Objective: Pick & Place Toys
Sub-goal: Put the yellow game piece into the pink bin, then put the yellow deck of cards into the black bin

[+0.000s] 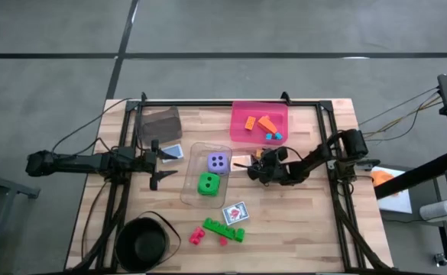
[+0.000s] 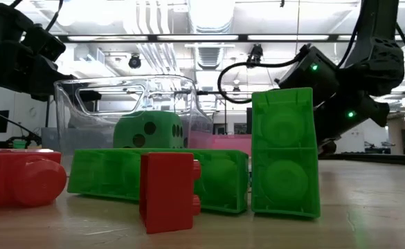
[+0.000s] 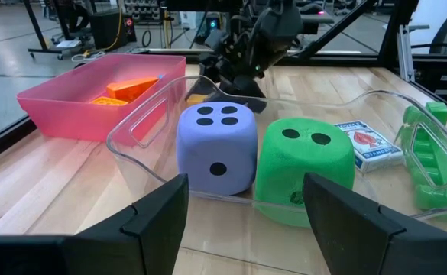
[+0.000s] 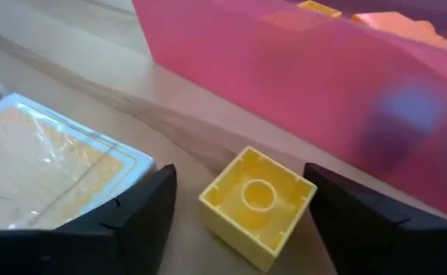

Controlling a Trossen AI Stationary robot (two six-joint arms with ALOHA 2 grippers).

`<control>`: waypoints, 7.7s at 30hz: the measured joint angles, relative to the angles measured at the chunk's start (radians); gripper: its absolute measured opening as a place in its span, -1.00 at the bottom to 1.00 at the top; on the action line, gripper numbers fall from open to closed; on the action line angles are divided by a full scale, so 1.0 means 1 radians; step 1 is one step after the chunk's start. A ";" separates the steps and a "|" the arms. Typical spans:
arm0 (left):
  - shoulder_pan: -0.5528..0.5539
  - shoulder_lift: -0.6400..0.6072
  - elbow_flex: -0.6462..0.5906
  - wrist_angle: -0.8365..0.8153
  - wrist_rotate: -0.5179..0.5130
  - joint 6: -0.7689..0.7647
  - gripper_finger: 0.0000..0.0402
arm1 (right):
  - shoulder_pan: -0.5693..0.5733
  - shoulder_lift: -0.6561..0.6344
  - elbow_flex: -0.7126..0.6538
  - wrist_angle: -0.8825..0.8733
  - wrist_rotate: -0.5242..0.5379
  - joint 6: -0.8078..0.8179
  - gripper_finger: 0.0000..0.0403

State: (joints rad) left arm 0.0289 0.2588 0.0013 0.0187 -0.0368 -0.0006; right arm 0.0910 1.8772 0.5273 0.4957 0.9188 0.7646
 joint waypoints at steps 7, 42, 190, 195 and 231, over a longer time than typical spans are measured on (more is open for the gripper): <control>0.000 0.000 0.000 0.000 0.000 0.000 0.28 | -0.001 0.033 0.029 0.002 -0.023 -0.019 -0.17; 0.000 0.000 0.000 0.000 0.000 0.000 0.28 | 0.105 -0.246 0.036 -0.222 -0.108 -0.225 -0.21; 0.000 0.000 0.000 0.000 0.000 0.000 0.28 | 0.236 -0.521 -0.250 0.659 -0.528 -0.830 0.15; 0.000 0.000 0.000 0.000 0.000 0.000 0.28 | 0.247 -0.576 -0.324 0.664 -0.531 -0.736 0.15; -0.002 0.000 0.000 0.108 0.030 -0.341 0.28 | 0.223 -0.197 -0.107 0.734 -0.534 -0.765 0.15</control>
State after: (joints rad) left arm 0.0273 0.2588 0.0013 0.1271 -0.0067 -0.3418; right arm 0.3138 1.6799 0.4202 1.2296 0.3851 -0.0002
